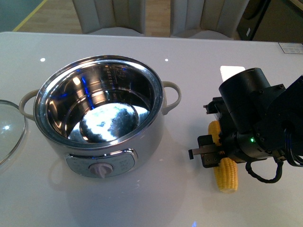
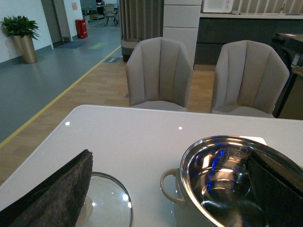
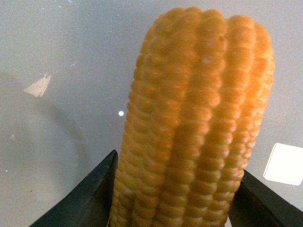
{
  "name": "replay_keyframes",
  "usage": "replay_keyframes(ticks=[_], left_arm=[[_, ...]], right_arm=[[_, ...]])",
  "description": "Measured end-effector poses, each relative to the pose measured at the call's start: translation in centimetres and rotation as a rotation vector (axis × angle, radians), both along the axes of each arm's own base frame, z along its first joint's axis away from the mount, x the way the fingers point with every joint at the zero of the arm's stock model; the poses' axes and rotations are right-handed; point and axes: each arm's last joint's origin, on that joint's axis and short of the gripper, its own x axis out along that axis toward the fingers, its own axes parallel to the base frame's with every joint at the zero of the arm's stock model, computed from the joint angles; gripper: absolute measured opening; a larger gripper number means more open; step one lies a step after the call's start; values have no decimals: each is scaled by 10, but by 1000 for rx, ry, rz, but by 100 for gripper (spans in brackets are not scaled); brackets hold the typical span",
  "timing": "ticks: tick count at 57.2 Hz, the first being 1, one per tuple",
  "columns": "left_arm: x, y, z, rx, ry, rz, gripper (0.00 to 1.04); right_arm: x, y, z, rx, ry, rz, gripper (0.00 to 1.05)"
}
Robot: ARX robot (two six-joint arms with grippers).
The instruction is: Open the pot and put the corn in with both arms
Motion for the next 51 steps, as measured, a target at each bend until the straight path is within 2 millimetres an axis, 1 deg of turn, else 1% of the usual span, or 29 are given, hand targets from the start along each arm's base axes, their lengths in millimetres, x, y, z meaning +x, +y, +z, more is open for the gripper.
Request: replay_keyframes(ticks=[4,8,16,25,36,51], left_arm=[[0,0,0,0,0,0,98],[0,0,0,0,0,0,98],[0,0,0,0,0,0,98],[0,0,0,0,0,0,98],[0,0,0,0,0,0,98],[0,0,0,0,0,0,98]], right_arm=[[0,0,0,0,0,-2,42],[0,0,0,2,-3,-7,36],[1,0,0,0,-20,-14,36],[-3,-2,3,4,-25,-13,35],[-5,-7,24,50,-66,-13,34],[-4,-6,70,150,-171,16,34]])
